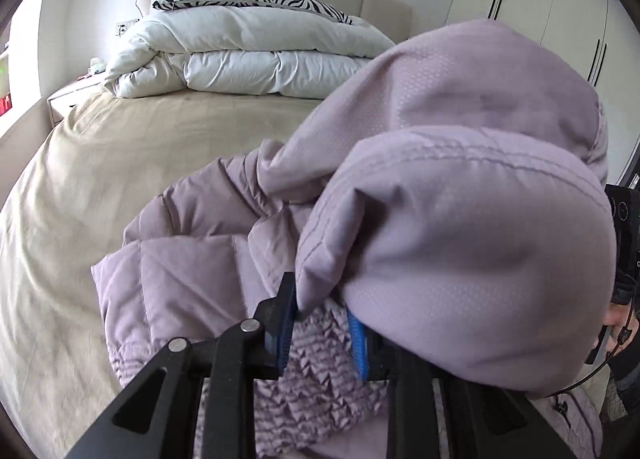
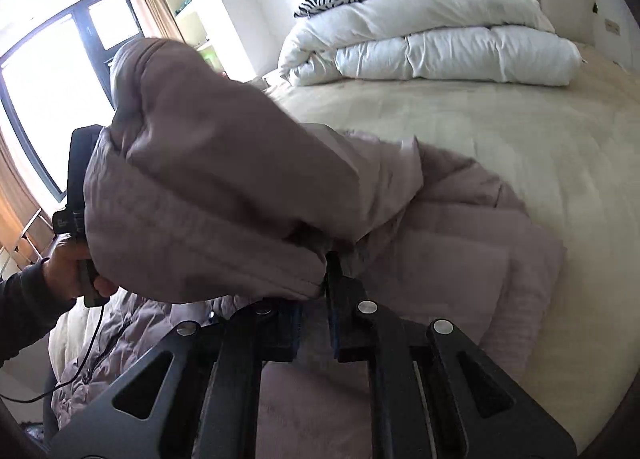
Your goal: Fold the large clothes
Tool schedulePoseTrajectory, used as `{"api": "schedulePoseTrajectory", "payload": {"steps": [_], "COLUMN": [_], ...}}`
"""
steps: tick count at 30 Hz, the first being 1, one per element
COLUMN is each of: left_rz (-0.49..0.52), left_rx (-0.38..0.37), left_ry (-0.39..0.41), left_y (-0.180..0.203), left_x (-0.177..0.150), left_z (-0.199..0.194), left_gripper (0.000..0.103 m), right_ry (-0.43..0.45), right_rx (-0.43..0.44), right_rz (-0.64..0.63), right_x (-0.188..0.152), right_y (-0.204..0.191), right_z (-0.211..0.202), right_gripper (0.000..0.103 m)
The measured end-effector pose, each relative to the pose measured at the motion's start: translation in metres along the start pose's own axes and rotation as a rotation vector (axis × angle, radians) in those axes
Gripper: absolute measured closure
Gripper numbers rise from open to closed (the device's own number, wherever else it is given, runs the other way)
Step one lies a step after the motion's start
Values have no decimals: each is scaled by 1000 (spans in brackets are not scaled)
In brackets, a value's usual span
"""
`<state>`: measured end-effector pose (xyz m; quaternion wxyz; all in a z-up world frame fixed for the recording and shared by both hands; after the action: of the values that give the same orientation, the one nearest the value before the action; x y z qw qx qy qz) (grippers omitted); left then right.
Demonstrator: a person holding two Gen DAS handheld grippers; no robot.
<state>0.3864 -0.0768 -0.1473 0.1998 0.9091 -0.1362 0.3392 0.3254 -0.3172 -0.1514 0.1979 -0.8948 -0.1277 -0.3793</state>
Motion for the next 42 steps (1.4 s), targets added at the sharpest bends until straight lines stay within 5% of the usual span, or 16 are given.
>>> {"api": "schedulePoseTrajectory", "payload": {"steps": [3,6,11,12,13,14,18,20,23,25,28,31,33,37,40,42], "left_rz": [-28,-31,-19,-7,9,24,72,75,31,-3,-73,-56,-50,-37,-54,-83], "left_rx": [28,118,99,73,50,34,30,75,123,135,121,159,164,158,156,180], "left_ry": [-64,-74,76,112,150,182,171,57,-54,-75,-99,-83,-90,-89,-89,-37], "left_y": [-13,-31,-13,-1,12,24,54,47,25,12,-2,3,3,2,3,2], "left_x": [-35,-53,-2,13,30,45,81,74,40,18,-8,-6,-2,1,1,5], "left_z": [-23,-53,-93,-97,-99,-100,-69,-28,12,27,49,62,75,86,67,41], "left_gripper": [53,52,45,44,41,39,32,34,40,39,37,35,32,30,31,32], "right_ry": [-53,-46,48,57,68,88,184,122,16,-49,-98,-119,-118,-122,-129,-51], "right_rx": [-40,-83,-19,20,62,98,245,289,245,185,111,-76,-141,-114,-41,21], "right_rz": [89,135,184,193,206,230,377,439,506,551,534,422,375,406,418,429], "right_x": [-48,-76,-65,-53,-43,-30,6,7,-10,-23,-29,-23,-19,-16,-9,7], "right_y": [6,9,-9,-18,-27,-34,-42,-43,-24,-2,19,30,40,51,42,36], "right_z": [-10,-34,-71,-71,-68,-65,-53,-31,8,32,62,75,84,92,77,51], "right_gripper": [92,91,83,69,35,20,13,14,33,64,79,103,103,103,98,97]}}
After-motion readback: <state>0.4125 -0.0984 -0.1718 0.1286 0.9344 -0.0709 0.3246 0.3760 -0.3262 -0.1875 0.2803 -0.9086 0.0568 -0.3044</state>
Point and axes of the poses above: each gripper's, at about its wrist camera, not at the fingertips, and z roughly the way its jaws point, y to its right, x to its top, the point moved 8 cm from there along z, roughly the way its jaws point, and after that the axes turned 6 degrees about -z, right-handed, at the moved point
